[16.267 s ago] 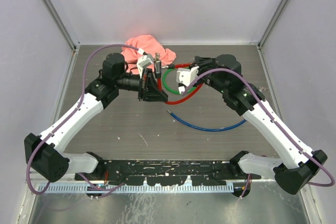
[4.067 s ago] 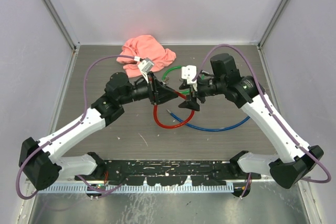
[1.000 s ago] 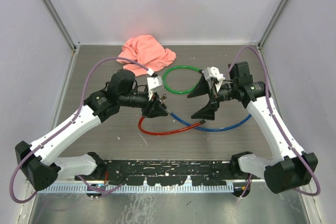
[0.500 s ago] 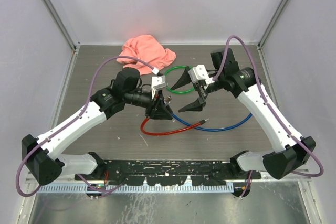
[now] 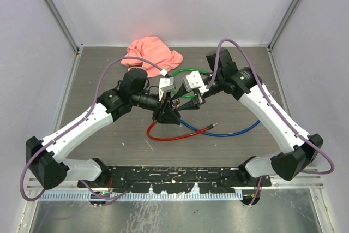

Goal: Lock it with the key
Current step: Lock the lock.

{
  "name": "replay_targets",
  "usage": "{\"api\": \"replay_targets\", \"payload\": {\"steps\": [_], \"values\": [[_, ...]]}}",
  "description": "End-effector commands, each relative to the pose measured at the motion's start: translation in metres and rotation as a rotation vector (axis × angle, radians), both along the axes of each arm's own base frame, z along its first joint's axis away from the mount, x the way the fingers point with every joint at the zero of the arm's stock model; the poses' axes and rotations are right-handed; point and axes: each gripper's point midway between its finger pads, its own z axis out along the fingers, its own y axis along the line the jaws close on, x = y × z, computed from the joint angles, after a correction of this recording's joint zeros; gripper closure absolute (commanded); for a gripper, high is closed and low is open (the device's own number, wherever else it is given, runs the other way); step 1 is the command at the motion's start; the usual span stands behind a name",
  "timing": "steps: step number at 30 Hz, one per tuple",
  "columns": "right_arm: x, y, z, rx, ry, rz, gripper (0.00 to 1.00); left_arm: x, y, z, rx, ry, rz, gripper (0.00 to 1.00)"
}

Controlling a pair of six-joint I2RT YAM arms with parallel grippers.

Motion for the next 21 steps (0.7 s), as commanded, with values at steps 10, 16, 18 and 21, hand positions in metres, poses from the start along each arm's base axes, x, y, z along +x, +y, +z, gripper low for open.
{"api": "replay_targets", "payload": {"steps": [10,16,18,21], "values": [[-0.017,0.002,0.013,0.023,-0.103,0.070,0.73,0.009,-0.010,0.020,-0.055,-0.014,-0.001,0.89],[-0.015,0.000,0.016,0.016,-0.095,0.042,0.90,0.015,-0.007,0.015,-0.056,0.013,0.056,0.66],[-0.013,0.000,0.016,0.010,-0.093,0.021,0.93,0.017,-0.006,0.009,-0.046,0.018,0.073,0.58],[-0.009,-0.003,0.017,0.010,-0.082,0.002,0.95,0.012,0.002,0.012,-0.056,-0.012,0.094,0.47]]}}
